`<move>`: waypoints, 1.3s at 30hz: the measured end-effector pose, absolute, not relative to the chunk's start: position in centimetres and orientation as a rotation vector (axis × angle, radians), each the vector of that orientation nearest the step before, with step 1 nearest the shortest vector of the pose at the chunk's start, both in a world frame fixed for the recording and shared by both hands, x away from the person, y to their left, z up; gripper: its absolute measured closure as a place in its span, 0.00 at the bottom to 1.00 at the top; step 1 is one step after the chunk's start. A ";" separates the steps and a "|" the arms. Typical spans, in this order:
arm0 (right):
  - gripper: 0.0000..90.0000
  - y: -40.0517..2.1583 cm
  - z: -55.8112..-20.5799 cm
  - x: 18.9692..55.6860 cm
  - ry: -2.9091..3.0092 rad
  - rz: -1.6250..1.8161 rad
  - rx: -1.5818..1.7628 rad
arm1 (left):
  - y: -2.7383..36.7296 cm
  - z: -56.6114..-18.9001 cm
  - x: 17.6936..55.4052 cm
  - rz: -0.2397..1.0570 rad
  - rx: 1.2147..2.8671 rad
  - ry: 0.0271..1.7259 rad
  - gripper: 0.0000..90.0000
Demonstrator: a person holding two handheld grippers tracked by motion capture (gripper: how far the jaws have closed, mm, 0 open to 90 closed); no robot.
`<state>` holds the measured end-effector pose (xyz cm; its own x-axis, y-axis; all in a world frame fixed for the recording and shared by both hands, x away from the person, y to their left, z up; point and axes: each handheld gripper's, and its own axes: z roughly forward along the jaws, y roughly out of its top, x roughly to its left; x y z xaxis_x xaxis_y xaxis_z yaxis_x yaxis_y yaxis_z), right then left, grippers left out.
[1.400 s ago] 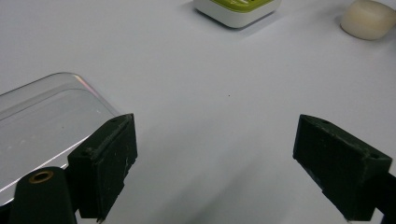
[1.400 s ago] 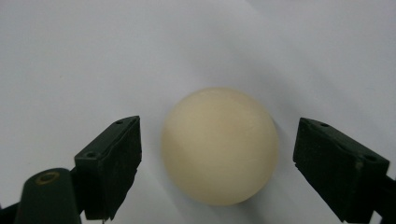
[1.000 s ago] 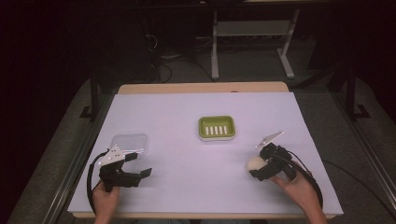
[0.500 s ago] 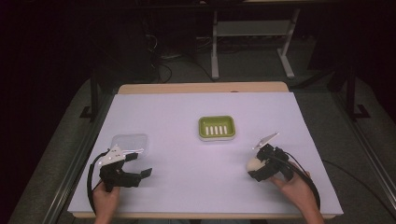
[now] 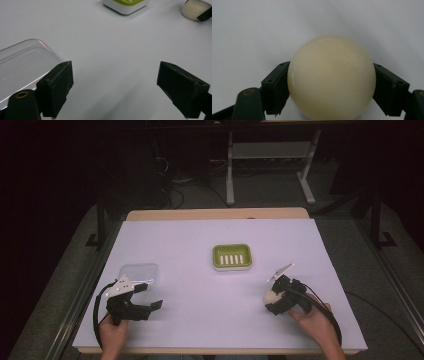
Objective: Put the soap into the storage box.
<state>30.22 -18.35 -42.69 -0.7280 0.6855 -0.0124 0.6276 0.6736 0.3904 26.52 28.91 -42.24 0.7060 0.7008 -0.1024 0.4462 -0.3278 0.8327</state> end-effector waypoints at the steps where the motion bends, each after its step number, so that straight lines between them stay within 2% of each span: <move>1: 0.25 -18.3 -42.7 30.2 2.727 0.547 1.078 | 28.9 -42.2 26.5 0.344 1.980 0.879 0.14; 18: 0.26 -18.5 -41.3 30.8 2.742 0.632 1.141 | 29.3 -42.2 26.4 0.340 1.965 0.895 0.14; 39: 0.26 -17.4 -38.9 33.9 2.737 0.722 1.142 | 29.5 -42.2 26.4 0.338 1.950 0.911 0.14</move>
